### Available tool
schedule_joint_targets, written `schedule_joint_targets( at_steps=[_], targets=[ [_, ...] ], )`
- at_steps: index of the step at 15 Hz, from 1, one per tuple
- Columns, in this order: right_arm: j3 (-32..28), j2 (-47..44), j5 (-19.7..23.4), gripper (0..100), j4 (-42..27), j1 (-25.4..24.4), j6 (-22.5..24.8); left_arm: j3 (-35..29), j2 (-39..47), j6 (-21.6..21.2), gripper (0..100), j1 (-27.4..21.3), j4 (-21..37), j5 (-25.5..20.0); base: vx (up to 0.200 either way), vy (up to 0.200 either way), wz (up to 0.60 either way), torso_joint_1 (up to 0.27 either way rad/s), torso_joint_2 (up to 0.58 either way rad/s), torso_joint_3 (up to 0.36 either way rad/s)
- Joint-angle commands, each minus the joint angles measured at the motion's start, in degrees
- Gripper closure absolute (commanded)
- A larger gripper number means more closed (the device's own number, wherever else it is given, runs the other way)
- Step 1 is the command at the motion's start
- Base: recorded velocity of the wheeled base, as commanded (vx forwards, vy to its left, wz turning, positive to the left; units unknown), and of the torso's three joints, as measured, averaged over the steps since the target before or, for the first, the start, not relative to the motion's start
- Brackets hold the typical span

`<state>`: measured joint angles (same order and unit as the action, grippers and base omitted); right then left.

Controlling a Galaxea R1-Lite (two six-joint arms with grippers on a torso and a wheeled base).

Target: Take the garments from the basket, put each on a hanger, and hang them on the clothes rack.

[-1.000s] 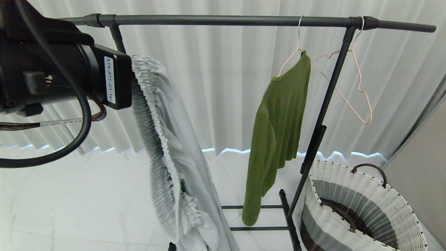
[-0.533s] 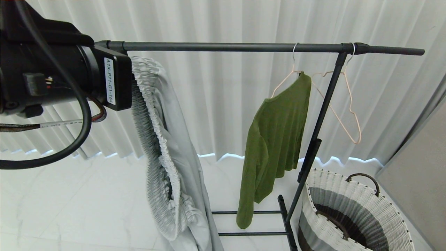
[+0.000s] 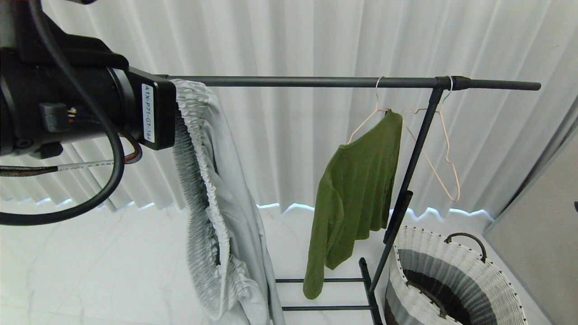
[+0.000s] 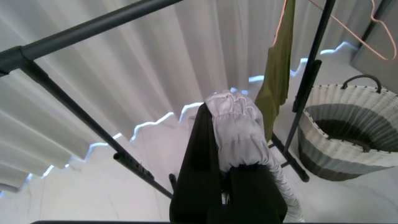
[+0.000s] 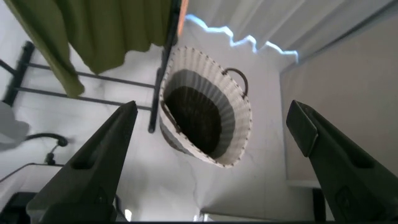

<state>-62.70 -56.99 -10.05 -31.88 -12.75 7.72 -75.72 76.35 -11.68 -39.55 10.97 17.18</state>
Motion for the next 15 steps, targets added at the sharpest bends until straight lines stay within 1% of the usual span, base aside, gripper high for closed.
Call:
schedule_joint_targets(
  at_steps=[1, 3, 5, 7, 8, 10, 11, 13, 14, 15],
  targets=[
    [0.21, -0.49, 0.90, 0, 0.06, 0.10, -0.07, 0.75, 0.20, 0.25, 100, 0.00, -0.07, 0.05, 0.200, 0.000, 0.00, 0.012, -0.03, -0.007],
    [0.21, -1.19, 1.61, 0, 0.06, 1.06, -0.16, 2.24, -0.06, 0.43, 100, 0.00, -0.07, 0.14, 0.200, 0.000, 0.00, 0.012, -0.01, 0.002],
    [0.29, -1.98, 4.60, 0, 0.94, 2.38, -0.16, 3.12, -0.32, 0.43, 100, 0.00, -0.07, 0.14, 0.200, 0.000, 0.00, 0.015, 0.00, -0.010],
    [1.35, -3.48, 6.35, 0, 1.56, 4.05, -0.07, 4.26, -0.94, 0.43, 100, 0.00, -0.07, 0.14, 0.200, 0.000, 0.00, 0.002, 0.00, 0.000],
    [3.37, -4.62, 6.79, 0, 4.72, 4.67, -0.16, 5.58, -1.64, 0.43, 100, 0.00, -0.07, 0.14, 0.200, 0.000, 0.00, 0.002, 0.00, -0.002],
    [8.03, -6.55, 7.50, 0, 12.54, 5.63, -0.07, 9.62, -3.84, 0.52, 100, 0.00, -0.07, 0.14, 0.000, 0.000, 0.00, 0.000, 0.00, 0.000],
    [9.96, -7.87, 8.90, 0, 15.27, 5.81, -0.07, 12.00, -5.42, 0.52, 100, -0.09, -0.07, 0.05, 0.000, 0.000, 0.00, 0.000, 0.00, 0.000],
    [11.02, -10.25, 9.96, 0, 17.73, 6.07, -0.16, 14.81, -7.18, 0.52, 100, -0.18, -0.07, -0.04, 0.000, 0.000, 0.00, 0.000, 0.00, 0.000],
    [11.19, -13.32, 10.57, 0, 20.80, 6.60, -0.25, 16.48, -8.15, 0.52, 100, -0.18, -0.07, -0.04, 0.000, 0.000, 0.00, 0.000, 0.00, 0.000],
    [11.28, -15.08, 10.57, 0, 22.30, 7.04, -0.25, 16.65, -8.23, 0.52, 100, -0.18, -0.07, -0.04, 0.000, 0.000, 0.00, 0.000, 0.00, 0.000]
  ],
)
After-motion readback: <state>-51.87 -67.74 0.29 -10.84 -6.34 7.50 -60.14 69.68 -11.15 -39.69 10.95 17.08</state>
